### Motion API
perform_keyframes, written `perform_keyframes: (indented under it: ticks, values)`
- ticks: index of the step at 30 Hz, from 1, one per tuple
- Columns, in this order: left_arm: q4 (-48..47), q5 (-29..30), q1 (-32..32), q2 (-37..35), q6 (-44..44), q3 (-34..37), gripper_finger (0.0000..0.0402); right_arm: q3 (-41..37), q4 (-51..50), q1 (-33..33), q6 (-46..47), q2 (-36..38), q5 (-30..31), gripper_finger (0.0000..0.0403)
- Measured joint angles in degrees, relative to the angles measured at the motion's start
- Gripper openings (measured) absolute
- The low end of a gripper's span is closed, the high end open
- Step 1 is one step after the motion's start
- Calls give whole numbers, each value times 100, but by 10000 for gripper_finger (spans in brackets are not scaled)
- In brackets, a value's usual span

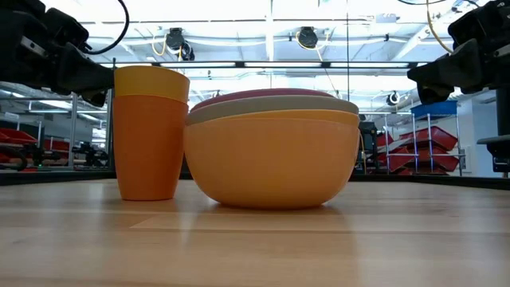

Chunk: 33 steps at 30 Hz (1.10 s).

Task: Nest bowls inside each other
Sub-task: Return to Home Position

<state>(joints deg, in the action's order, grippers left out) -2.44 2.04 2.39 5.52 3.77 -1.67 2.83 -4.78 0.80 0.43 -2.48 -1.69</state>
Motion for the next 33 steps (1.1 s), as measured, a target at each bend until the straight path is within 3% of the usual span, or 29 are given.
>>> perform_keyframes:
  ticks: [33]
  values:
    - [12, 39, 0, 0, -134, 2, 0, 0, -4, 0, -111, 0, 26, 0]
